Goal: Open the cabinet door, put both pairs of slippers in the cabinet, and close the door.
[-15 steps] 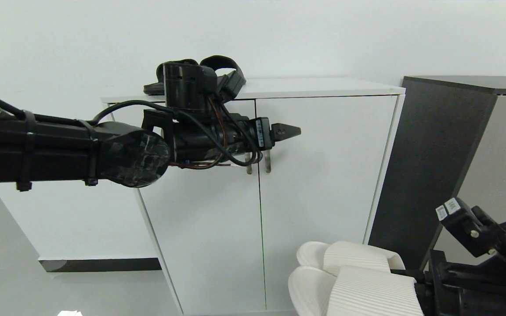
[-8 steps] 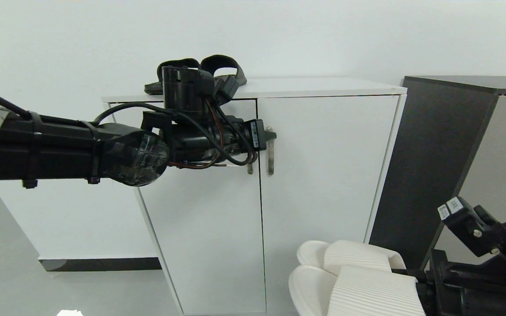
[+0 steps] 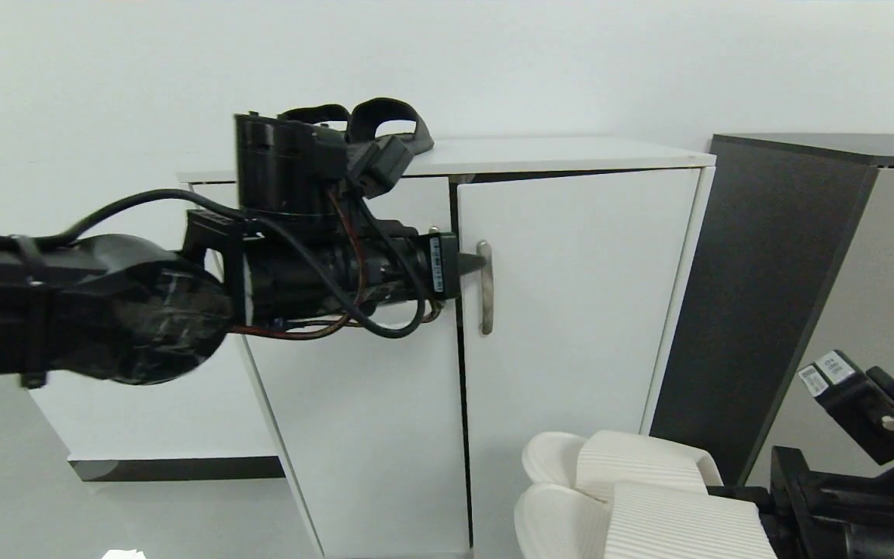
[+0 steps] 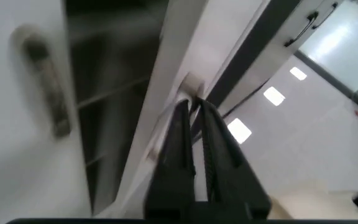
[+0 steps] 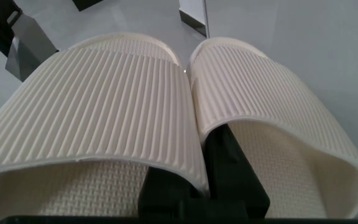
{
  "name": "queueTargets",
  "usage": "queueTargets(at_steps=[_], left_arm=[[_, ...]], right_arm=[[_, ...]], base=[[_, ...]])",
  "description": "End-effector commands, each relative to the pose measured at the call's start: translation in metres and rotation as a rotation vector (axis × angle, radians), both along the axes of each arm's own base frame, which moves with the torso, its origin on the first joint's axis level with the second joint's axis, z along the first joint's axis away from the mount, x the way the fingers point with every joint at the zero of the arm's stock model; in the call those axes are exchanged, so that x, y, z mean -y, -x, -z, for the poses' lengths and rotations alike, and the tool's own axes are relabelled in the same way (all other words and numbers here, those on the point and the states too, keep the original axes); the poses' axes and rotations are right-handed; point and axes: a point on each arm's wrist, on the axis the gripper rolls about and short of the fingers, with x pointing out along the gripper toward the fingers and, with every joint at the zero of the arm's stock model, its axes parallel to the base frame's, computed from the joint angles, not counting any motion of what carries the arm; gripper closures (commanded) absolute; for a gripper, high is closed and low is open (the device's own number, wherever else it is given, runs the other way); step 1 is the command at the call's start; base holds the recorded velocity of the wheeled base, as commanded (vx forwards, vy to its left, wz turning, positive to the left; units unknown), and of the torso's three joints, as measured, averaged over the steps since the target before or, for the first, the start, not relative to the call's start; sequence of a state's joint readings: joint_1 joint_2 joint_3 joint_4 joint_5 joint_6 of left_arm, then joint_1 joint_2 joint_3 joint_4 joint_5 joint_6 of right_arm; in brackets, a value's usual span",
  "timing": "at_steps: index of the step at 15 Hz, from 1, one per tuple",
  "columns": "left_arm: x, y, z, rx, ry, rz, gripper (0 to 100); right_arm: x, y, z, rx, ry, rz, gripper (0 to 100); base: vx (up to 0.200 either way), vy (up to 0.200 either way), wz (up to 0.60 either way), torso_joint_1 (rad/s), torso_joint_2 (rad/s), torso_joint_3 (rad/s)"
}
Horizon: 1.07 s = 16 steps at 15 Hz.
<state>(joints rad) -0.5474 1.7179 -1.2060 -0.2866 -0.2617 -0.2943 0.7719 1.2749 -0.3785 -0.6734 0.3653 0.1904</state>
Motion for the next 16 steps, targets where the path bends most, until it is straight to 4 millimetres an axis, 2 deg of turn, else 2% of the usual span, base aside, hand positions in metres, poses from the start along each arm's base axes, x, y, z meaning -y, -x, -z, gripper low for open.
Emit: queueTargets(at_steps=[1, 3, 5, 6, 12, 14, 16], left_arm=[[-0.013, 0.039, -0.016, 0.039, 0.022, 0.029, 100], [-0.022, 0.061, -0.019, 0.051, 0.031, 0.047, 100], [-0.026, 0.065, -0.023, 0.068, 0.042, 0.044, 100], [-0.029, 0.059, -0.025, 0.083, 0.052, 0.022, 100], [-0.022, -0.011, -0.014, 0.138, 0.084, -0.069, 100], [-0.024, -0.021, -0.014, 0.133, 0.094, -0.088, 100], [-0.024, -0.021, -0.014, 0.129, 0.099, -0.091, 100]], right_arm=[[0.001, 0.001, -0.002, 0.007, -0.007, -0.001, 100], [0.001, 0.002, -0.002, 0.007, -0.007, -0.001, 100], [0.001, 0.002, -0.001, 0.005, -0.005, -0.004, 100], [0.001, 0.002, -0.001, 0.005, -0.005, -0.007, 100], [0.000, 0.003, -0.001, 0.007, -0.006, -0.009, 100], [0.002, 0.005, -0.003, 0.013, -0.012, -0.009, 100], [0.003, 0.006, -0.004, 0.017, -0.018, -0.010, 100]], base=[[0.000, 0.000, 0.00, 0.000, 0.00, 0.000], [0.000, 0.000, 0.00, 0.000, 0.00, 0.000], [0.000, 0.000, 0.00, 0.000, 0.00, 0.000], [0.000, 0.000, 0.00, 0.000, 0.00, 0.000], [0.000, 0.000, 0.00, 0.000, 0.00, 0.000], [0.000, 0.000, 0.00, 0.000, 0.00, 0.000], [0.000, 0.000, 0.00, 0.000, 0.00, 0.000]])
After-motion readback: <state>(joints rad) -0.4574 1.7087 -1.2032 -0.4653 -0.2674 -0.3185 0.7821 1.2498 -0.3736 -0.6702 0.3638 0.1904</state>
